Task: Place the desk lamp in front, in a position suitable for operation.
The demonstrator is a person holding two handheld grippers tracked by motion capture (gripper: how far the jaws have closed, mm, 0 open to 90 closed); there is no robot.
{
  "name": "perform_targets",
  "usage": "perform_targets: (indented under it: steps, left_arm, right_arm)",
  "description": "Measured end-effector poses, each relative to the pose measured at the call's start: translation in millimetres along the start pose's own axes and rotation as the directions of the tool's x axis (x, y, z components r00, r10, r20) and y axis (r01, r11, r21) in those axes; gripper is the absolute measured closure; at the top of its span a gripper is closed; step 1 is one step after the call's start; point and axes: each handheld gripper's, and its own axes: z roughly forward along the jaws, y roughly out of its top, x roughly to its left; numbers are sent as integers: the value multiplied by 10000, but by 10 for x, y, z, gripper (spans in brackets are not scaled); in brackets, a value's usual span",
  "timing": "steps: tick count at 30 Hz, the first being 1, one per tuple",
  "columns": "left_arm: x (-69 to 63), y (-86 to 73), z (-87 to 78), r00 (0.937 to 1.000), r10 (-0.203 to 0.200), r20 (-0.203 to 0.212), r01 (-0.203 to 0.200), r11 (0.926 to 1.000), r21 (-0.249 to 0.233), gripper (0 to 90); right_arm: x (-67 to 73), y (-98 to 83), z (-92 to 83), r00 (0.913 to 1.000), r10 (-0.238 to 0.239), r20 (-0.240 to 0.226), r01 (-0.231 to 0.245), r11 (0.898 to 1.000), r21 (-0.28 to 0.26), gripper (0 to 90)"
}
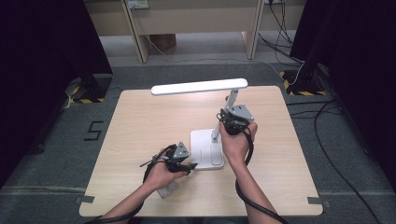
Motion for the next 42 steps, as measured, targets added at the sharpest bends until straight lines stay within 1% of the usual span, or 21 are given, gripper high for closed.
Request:
perform_targets:
  steps: [2, 4, 6, 7, 8, 11, 14, 19, 20, 22, 23, 24, 25, 26, 28, 30, 31, 34, 35, 37, 42]
  left_arm:
    - [-8, -8, 7, 10000, 66, -40, -65, 9999, 123, 482]
    - [-26, -18, 19, 9999, 127, 2, -127, 9997, 208, 482]
    - [-32, -20, 20, 9999, 137, -10, -137, 9997, 211, 482]
    - [-39, -22, 21, 9999, 130, -5, -130, 9997, 228, 482]
    - [-51, -27, 20, 9997, 227, 5, -227, 9992, 334, 483]
    - [-68, -33, 16, 9996, 273, 46, -274, 9990, 355, 486]
    - [-80, -36, 9, 9995, 329, 43, -330, 9988, 364, 489]
    - [-111, -46, -15, 9989, 412, 206, -421, 9981, 453, 491]
    - [-123, -46, -24, 9991, 330, 284, -342, 9985, 434, 489]
    - [-149, -36, -45, 9987, 343, 365, -356, 9988, 343, 488]
    - [-165, -30, -51, 9983, 432, 389, -445, 9984, 347, 485]
    - [-188, -28, -56, 9972, 556, 498, -578, 9973, 449, 482]
    - [-188, -28, -56, 9972, 556, 498, -578, 9973, 449, 482]
    - [-200, -35, -55, 9966, 616, 551, -647, 9963, 565, 482]
    - [-204, -47, -49, 9966, 568, 598, -609, 9958, 680, 480]
    - [-210, -50, -55, 9961, 689, 546, -730, 9944, 768, 478]
    - [-223, -58, -51, 9953, 812, 530, -858, 9922, 900, 481]
    - [-231, -74, -44, 9954, 822, 499, -870, 9909, 1023, 482]
    - [-228, -83, -38, 9955, 783, 538, -836, 9909, 1059, 478]
    - [-225, -98, -25, 9957, 693, 615, -756, 9914, 1067, 476]
    - [-218, -107, -31, 9955, 627, 710, -705, 9911, 1128, 482]
  right_arm:
    - [14, -2, -33, 10000, -30, -71, 30, 9999, 107, 708]
    - [30, 0, -68, 9998, -168, -143, 171, 9997, 193, 705]
    - [36, 0, -81, 9997, -161, -165, 165, 9995, 256, 704]
    - [38, -4, -90, 9995, -265, -171, 268, 9994, 208, 704]
    - [51, -9, -116, 9993, -317, -186, 322, 9990, 299, 703]
    - [63, -12, -138, 9994, -264, -232, 273, 9990, 359, 702]
    - [56, -17, -164, 9990, -392, -234, 401, 9986, 357, 700]
    - [46, -32, -223, 9988, -405, -261, 415, 9983, 416, 692]
    - [30, -27, -263, 9984, -489, -288, 504, 9972, 546, 687]
    - [25, -24, -274, 9982, -523, -287, 539, 9968, 598, 684]
    - [15, -19, -287, 9979, -566, -299, 584, 9963, 623, 682]
    - [2, -20, -304, 9975, -627, -319, 648, 9955, 687, 681]
    - [2, -20, -304, 9975, -627, -319, 648, 9955, 687, 681]
    - [0, -20, -309, 9976, -605, -339, 628, 9955, 708, 681]
    - [-7, -14, -323, 9971, -645, -408, 675, 9947, 770, 679]
    - [-7, -14, -326, 9973, -609, -418, 641, 9947, 798, 679]
    - [-9, -8, -329, 9976, -561, -416, 595, 9945, 859, 679]
    - [-6, -2, -327, 9977, -562, -388, 595, 9943, 885, 679]
    - [-9, 5, -329, 9971, -645, -404, 681, 9931, 951, 677]
    - [-9, 7, -330, 9969, -659, -435, 699, 9928, 969, 676]
    - [0, 26, -363, 9954, -856, -432, 901, 9891, 1165, 669]
